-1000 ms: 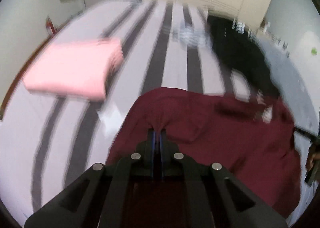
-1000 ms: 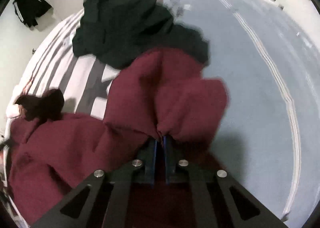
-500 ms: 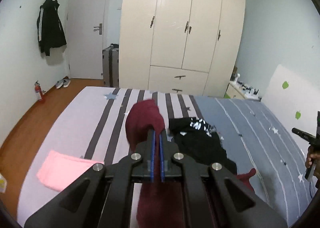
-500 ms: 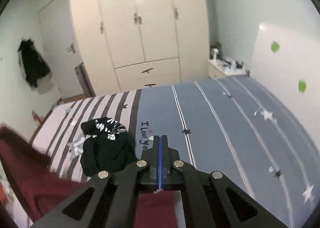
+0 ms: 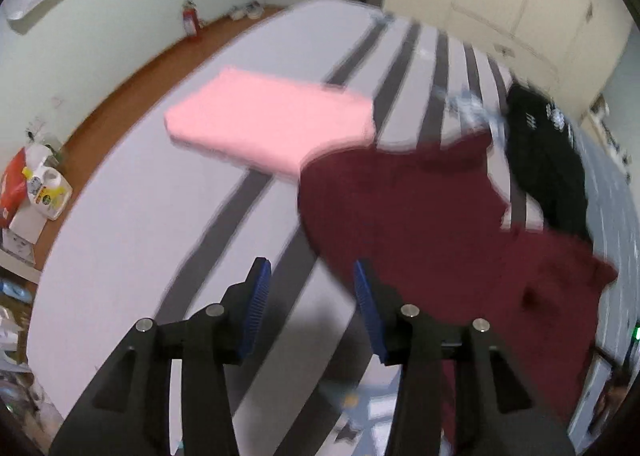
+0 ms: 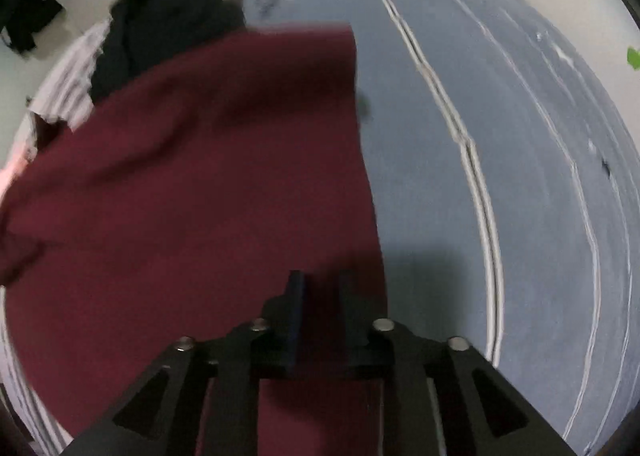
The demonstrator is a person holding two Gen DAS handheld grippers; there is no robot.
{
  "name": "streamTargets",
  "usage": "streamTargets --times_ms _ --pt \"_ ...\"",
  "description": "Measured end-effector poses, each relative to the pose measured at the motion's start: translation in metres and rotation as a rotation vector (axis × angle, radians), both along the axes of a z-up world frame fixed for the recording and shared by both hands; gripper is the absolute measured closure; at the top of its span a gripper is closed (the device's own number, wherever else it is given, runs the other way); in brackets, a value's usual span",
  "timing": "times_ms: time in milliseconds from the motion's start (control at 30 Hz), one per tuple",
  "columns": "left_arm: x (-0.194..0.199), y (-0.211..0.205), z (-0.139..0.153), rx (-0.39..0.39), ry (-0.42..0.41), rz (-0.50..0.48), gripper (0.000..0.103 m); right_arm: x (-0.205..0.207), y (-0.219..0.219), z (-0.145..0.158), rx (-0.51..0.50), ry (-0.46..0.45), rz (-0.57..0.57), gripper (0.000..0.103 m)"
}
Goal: Fold clothes
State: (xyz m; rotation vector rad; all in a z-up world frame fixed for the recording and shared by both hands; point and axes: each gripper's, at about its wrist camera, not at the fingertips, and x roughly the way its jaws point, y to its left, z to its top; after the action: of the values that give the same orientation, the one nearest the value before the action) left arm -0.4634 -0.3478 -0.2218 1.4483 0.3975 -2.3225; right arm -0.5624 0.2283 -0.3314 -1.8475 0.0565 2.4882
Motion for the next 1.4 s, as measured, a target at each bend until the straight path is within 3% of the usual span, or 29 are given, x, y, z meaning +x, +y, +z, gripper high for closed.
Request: streamTargets --times_ms 100,233,333,433,500,633,667,700,800,933,1067,1167,1300,1400 --pt "0.012 0.012 -0.016 0.066 -0.033 -0.037 0.062 0.001 0.007 -0.017 0.0 -0.022 -0.046 0.055" --pt "0.003 0.036 -0.028 0.144 0.001 -0.084 0.062 -0.003 0.012 -0.026 -0.063 -0.022 -0.073 0.054" --pt "-0.028 0.071 -0.024 0.181 0.057 -0.159 0.057 -0.003 0.009 -0.027 -0.084 0.002 -0.053 0.054" --pt "-0.066 0.105 -0.028 0.185 0.085 -0.225 0.051 -0.002 0.003 -0.026 -0.128 0.027 -0.021 0.064" --pt "-0.092 0.121 -0.036 0.197 0.079 -0.252 0.047 0.001 -0.002 -0.027 -0.127 0.036 0.013 0.088" --pt "-0.137 0.144 -0.076 0.181 -0.044 -0.279 0.047 0.009 0.001 -0.019 -0.164 0.074 0.024 0.093" --pt "-0.144 0.151 -0.083 0.176 -0.081 -0.303 0.079 0.011 0.004 -0.016 -0.177 0.086 0.02 0.093" --pt "-0.151 0.158 -0.089 0.175 -0.11 -0.331 0.102 0.014 0.006 -0.013 -0.191 0.098 0.016 0.094" --pt "-0.15 0.169 -0.065 0.123 -0.023 -0.386 0.103 0.022 0.013 0.007 -0.214 0.155 0.009 0.094" --pt "-0.111 0.149 -0.009 0.106 0.097 -0.396 0.103 0.048 0.008 0.057 -0.281 0.281 0.042 0.094" --pt "-0.032 0.097 0.018 0.015 0.102 -0.306 0.103 0.114 -0.036 0.107 -0.361 0.331 0.175 0.094" --pt "0.055 0.047 0.02 -0.032 0.048 -0.179 0.103 0.174 -0.077 0.113 -0.395 0.265 0.304 0.094" --pt "0.153 0.006 -0.011 -0.028 -0.097 -0.044 0.103 0.243 -0.12 0.086 -0.445 0.08 0.423 0.095" --pt "0.171 0.008 -0.021 -0.006 -0.088 -0.01 0.099 0.268 -0.127 0.066 -0.427 0.001 0.44 0.098"
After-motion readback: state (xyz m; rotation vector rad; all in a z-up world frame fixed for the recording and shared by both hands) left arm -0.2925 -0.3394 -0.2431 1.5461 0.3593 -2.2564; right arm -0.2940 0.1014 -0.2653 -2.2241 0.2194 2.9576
